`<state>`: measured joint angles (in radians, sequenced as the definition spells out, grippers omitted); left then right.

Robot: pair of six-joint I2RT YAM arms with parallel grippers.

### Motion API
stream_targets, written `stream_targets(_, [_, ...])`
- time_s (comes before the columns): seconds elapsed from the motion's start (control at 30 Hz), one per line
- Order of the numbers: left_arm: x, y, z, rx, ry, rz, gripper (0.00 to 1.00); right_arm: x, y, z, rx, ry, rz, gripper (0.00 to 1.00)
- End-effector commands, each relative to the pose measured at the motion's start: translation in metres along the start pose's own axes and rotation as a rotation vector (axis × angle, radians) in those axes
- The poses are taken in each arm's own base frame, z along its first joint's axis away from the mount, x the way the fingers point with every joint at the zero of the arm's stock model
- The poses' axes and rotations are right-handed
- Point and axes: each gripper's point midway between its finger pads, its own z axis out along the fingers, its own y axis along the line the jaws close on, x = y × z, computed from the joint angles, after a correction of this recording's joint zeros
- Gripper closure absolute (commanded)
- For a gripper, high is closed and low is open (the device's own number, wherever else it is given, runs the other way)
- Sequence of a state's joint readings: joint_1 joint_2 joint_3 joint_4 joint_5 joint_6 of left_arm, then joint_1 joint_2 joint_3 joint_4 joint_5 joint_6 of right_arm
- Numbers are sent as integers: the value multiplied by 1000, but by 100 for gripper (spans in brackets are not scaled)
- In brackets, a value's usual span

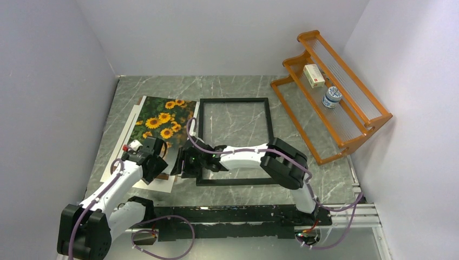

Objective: Put the photo into the frame
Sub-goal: Move the photo frame to the center of the board.

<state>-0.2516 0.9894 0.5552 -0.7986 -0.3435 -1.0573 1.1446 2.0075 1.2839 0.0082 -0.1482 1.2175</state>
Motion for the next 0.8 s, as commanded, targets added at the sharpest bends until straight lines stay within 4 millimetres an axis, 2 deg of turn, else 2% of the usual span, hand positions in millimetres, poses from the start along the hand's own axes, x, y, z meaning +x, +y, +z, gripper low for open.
stream_targets(0.0, [5, 27, 6, -129, -24, -139, 38, 15, 8, 8, 1, 68, 9, 44])
stream_targets(0.17, [17, 36, 9, -164, 11, -175, 50, 19, -3, 9, 34, 80, 6, 43])
stream_targets(0.43, [37, 22, 22, -99, 98, -164, 79, 15, -9, 8, 65, 66, -17, 43])
stream_targets(0.6, [38, 16, 22, -91, 125, -110, 81, 14, -15, 10, 77, 65, -12, 43])
stream_targets(0.77, [49, -11, 20, 52, 218, 0, 89, 13, -16, 12, 75, 53, -8, 44])
